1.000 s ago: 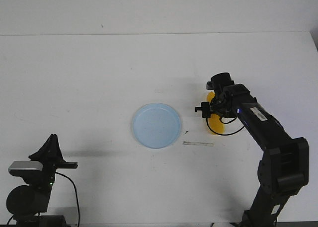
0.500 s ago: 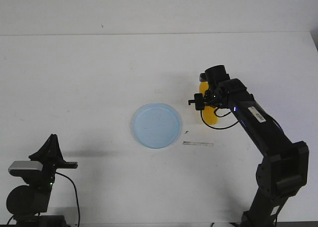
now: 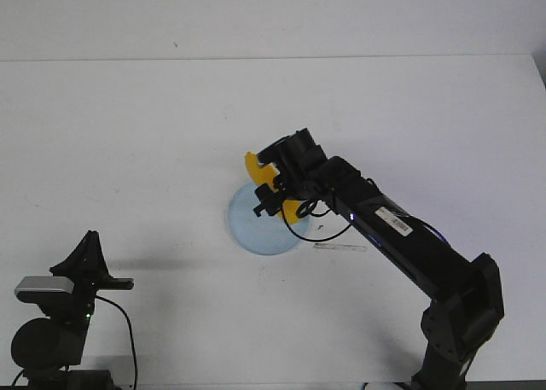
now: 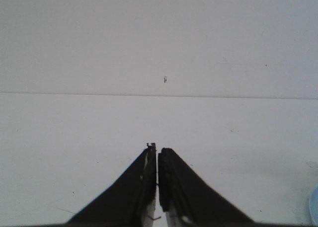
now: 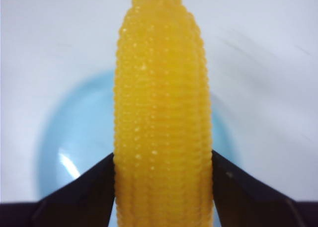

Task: Place corn on plate with both arms
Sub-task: 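Lift the corn cob with the right gripper and carry it over the plate, then lower the corn cob onto the plate and open the right gripper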

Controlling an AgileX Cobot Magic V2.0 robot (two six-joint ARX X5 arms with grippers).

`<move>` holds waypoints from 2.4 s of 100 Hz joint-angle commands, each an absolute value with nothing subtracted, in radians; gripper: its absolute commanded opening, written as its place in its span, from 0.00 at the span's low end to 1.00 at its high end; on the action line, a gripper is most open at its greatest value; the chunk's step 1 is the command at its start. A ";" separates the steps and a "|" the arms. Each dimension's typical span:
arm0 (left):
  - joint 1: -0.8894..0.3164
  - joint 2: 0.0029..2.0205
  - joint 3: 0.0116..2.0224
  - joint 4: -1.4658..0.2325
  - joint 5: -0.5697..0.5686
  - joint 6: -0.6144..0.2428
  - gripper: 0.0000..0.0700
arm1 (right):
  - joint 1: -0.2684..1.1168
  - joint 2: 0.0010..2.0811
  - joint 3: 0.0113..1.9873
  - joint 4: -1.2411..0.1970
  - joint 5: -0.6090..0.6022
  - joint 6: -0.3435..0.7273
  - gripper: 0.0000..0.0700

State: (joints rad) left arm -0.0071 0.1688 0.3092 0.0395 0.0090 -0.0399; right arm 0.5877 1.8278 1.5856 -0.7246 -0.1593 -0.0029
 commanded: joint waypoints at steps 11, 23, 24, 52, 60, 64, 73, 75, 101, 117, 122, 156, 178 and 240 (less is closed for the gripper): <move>-0.007 0.168 0.313 0.050 0.008 -0.038 0.00 | 0.637 1.878 1.602 -0.689 -0.160 -0.024 0.46; -0.007 0.168 0.313 0.050 0.008 -0.038 0.00 | 0.656 1.909 1.602 -0.707 -0.158 -0.024 0.46; -0.007 0.168 0.313 0.050 0.008 -0.038 0.00 | 0.657 1.911 1.602 -0.709 -0.158 -0.024 0.46; -0.007 0.168 0.313 0.050 0.008 -0.038 0.00 | 0.662 1.959 1.602 -0.749 -0.152 -0.017 0.46; -0.007 0.168 0.313 0.050 0.008 -0.038 0.00 | 0.662 1.959 1.602 -0.765 -0.150 -0.001 0.46; -0.007 0.168 0.313 0.050 0.008 -0.038 0.00 | 0.662 1.959 1.602 -0.771 -0.150 0.008 0.46; -0.007 0.168 0.313 0.050 0.008 -0.038 0.00 | 0.662 1.959 1.602 -0.778 -0.150 0.010 0.46; -0.007 0.168 0.313 0.050 0.008 -0.038 0.00 | 0.662 1.960 1.602 -0.779 -0.150 0.010 0.46; -0.007 0.168 0.313 0.050 0.008 -0.038 0.00 | 0.662 1.967 1.602 -0.789 -0.149 0.009 0.48; -0.007 0.168 0.313 0.050 0.008 -0.038 0.00 | 0.659 1.967 1.602 -0.799 -0.137 0.010 0.51; -0.007 0.168 0.313 0.050 0.008 -0.038 0.00 | 0.658 1.967 1.602 -0.805 -0.123 0.010 0.51; -0.007 0.168 0.313 0.050 0.008 -0.038 0.00 | 0.658 1.972 1.602 -0.804 -0.123 0.011 0.73; -0.007 0.168 0.313 0.050 0.008 -0.038 0.00 | 0.658 1.958 1.625 -0.801 -0.121 0.018 0.73; -0.007 0.168 0.313 0.050 0.008 -0.038 0.00 | 0.654 1.840 1.649 -0.746 -0.080 -0.062 0.02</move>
State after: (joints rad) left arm -0.0071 0.1688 0.3092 0.0383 0.0090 -0.0399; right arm 0.6472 1.8587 1.6264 -0.7650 -0.0811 -0.0368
